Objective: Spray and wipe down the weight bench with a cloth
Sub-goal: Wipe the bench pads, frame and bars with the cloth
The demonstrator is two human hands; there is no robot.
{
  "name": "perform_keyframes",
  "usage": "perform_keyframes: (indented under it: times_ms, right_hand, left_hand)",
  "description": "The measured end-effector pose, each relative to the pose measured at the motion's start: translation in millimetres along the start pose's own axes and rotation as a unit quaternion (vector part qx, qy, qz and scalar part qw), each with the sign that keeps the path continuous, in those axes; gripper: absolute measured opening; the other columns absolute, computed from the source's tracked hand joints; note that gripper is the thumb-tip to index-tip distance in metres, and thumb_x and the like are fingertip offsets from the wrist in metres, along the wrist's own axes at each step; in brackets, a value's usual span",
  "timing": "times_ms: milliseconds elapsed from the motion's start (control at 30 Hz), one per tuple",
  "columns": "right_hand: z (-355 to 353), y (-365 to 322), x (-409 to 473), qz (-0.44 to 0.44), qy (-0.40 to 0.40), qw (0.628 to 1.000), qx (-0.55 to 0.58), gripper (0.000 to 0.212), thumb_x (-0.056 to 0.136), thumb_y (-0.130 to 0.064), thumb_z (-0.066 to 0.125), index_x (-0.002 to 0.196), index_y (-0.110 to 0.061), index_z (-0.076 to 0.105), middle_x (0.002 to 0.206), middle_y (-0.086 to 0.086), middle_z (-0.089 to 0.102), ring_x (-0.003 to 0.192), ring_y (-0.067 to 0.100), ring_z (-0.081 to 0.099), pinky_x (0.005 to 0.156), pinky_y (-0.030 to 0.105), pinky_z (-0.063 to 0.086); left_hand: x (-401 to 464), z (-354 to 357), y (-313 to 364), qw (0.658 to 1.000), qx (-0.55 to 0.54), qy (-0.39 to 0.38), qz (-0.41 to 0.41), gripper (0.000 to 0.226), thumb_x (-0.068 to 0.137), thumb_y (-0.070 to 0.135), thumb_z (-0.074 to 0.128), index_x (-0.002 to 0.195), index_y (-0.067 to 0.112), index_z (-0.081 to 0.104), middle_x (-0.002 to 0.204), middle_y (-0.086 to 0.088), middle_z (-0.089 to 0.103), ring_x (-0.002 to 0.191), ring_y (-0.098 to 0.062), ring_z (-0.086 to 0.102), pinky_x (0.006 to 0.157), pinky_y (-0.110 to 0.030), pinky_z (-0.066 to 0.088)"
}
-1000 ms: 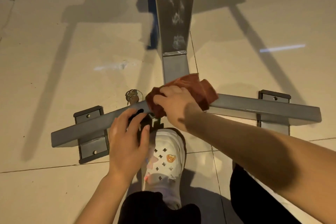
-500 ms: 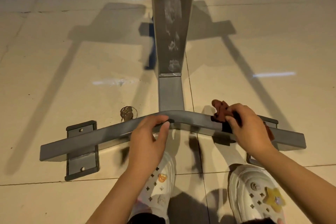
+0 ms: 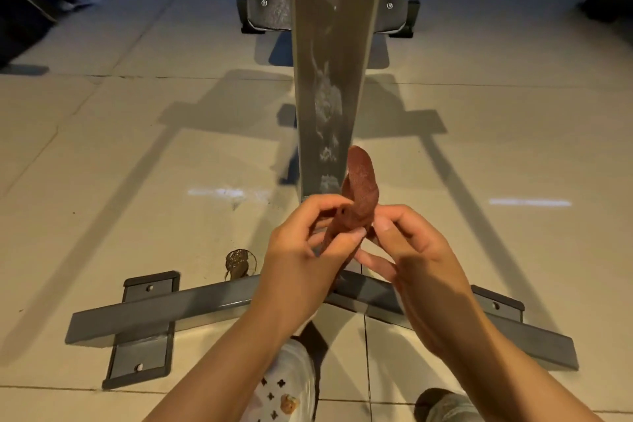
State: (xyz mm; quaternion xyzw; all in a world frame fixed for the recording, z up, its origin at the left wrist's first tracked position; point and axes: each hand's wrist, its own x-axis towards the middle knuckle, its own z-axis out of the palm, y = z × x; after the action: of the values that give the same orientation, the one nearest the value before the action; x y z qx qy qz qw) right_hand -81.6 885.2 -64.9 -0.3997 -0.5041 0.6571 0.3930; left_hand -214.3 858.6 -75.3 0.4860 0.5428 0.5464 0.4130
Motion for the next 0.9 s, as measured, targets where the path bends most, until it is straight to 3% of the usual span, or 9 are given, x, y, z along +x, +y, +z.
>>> perform_keyframes:
  times_ms: [100, 200, 233, 333, 467, 567, 667, 800, 900]
  right_hand:
    - [-4, -4, 5, -0.029, 0.047, 0.998, -0.044, 0.026, 0.098, -0.003, 0.046, 0.112, -0.021, 0.056, 0.112, -0.004, 0.066, 0.089, 0.015, 0.071, 0.076, 0.028, 0.059]
    - [-18, -12, 17, -0.082, 0.036, 0.981, -0.171, 0.064, 0.093, -0.003, 0.055, 0.116, -0.062, 0.047, 0.132, -0.026, 0.039, 0.081, 0.019, 0.069, 0.066, 0.03, 0.06]
    - [-23, -16, 21, -0.094, 0.02, 0.971, -0.217, 0.068, 0.092, -0.003, 0.058, 0.11, -0.068, 0.049, 0.133, -0.028, 0.035, 0.079, 0.018, 0.067, 0.063, 0.027, 0.058]
    - [-38, -25, 34, -0.113, -0.008, 0.947, -0.3, 0.043, 0.086, -0.002, 0.067, 0.089, -0.045, 0.067, 0.117, -0.024, 0.051, 0.072, 0.016, 0.064, 0.054, 0.023, 0.054]
    - [-42, -30, 43, -0.122, 0.001, 0.937, -0.328, 0.021, 0.086, -0.012, 0.069, 0.086, -0.033, 0.066, 0.088, -0.009, 0.063, 0.067, 0.014, 0.064, 0.057, 0.024, 0.053]
    - [-38, -35, 49, -0.132, 0.012, 0.928, -0.348, 0.029, 0.087, -0.019, 0.069, 0.095, -0.041, 0.052, 0.074, -0.002, 0.063, 0.058, 0.01, 0.063, 0.059, 0.032, 0.054]
    - [-35, -41, 54, -0.154, 0.022, 0.911, -0.383, 0.034, 0.083, -0.025, 0.072, 0.089, -0.039, 0.041, 0.063, 0.0, 0.058, 0.057, 0.012, 0.06, 0.057, 0.031, 0.051]
    - [-37, -39, 58, -0.146, -0.032, 0.891, -0.428, 0.024, 0.081, -0.023, 0.074, 0.081, -0.031, 0.051, 0.066, -0.005, 0.057, 0.064, 0.009, 0.052, 0.058, 0.017, 0.043]
    - [-38, -32, 63, -0.177, -0.044, 0.844, -0.505, 0.017, 0.085, -0.028, 0.07, 0.09, -0.037, 0.055, 0.082, -0.011, 0.057, 0.073, 0.007, 0.051, 0.065, 0.017, 0.041]
  left_hand:
    - [4, 0, 3, 0.999, 0.029, -0.032, 0.008, 0.023, 0.086, 0.018, 0.06, 0.094, 0.038, 0.068, 0.095, 0.014, 0.068, 0.093, -0.007, 0.065, 0.076, -0.016, 0.051]
    - [8, -1, 11, 0.996, 0.067, -0.054, 0.02, 0.027, 0.086, 0.023, 0.054, 0.096, 0.044, 0.066, 0.094, 0.019, 0.067, 0.092, -0.006, 0.064, 0.075, -0.014, 0.049]
    - [10, -2, 14, 0.995, 0.079, -0.062, 0.023, 0.026, 0.087, 0.024, 0.054, 0.096, 0.044, 0.066, 0.094, 0.019, 0.067, 0.093, -0.007, 0.064, 0.076, -0.016, 0.05]
    - [17, -9, 20, 0.995, 0.086, -0.042, 0.016, 0.025, 0.088, 0.021, 0.061, 0.09, 0.044, 0.069, 0.091, 0.019, 0.068, 0.09, -0.003, 0.064, 0.076, -0.017, 0.052]
    - [27, -20, 29, 0.998, 0.063, 0.033, 0.001, 0.019, 0.083, 0.023, 0.072, 0.084, 0.042, 0.07, 0.085, 0.018, 0.069, 0.084, -0.003, 0.065, 0.065, -0.017, 0.052]
    - [34, -26, 36, 0.988, 0.147, 0.041, 0.032, 0.02, 0.088, 0.022, 0.068, 0.09, 0.042, 0.065, 0.091, 0.025, 0.065, 0.086, -0.003, 0.062, 0.069, -0.028, 0.057]
    - [43, -36, 41, 0.963, 0.239, 0.019, 0.122, 0.03, 0.088, 0.028, 0.061, 0.101, 0.054, 0.055, 0.101, 0.028, 0.058, 0.09, 0.003, 0.058, 0.073, -0.012, 0.049]
    - [44, -49, 31, 0.918, 0.34, -0.004, 0.207, 0.02, 0.089, 0.015, 0.061, 0.103, 0.028, 0.066, 0.097, 0.021, 0.057, 0.094, 0.007, 0.054, 0.079, -0.007, 0.042]
    - [39, -53, 25, 0.908, 0.358, -0.018, 0.217, 0.016, 0.089, 0.014, 0.062, 0.098, 0.026, 0.065, 0.097, 0.019, 0.055, 0.094, 0.006, 0.053, 0.077, -0.01, 0.045]
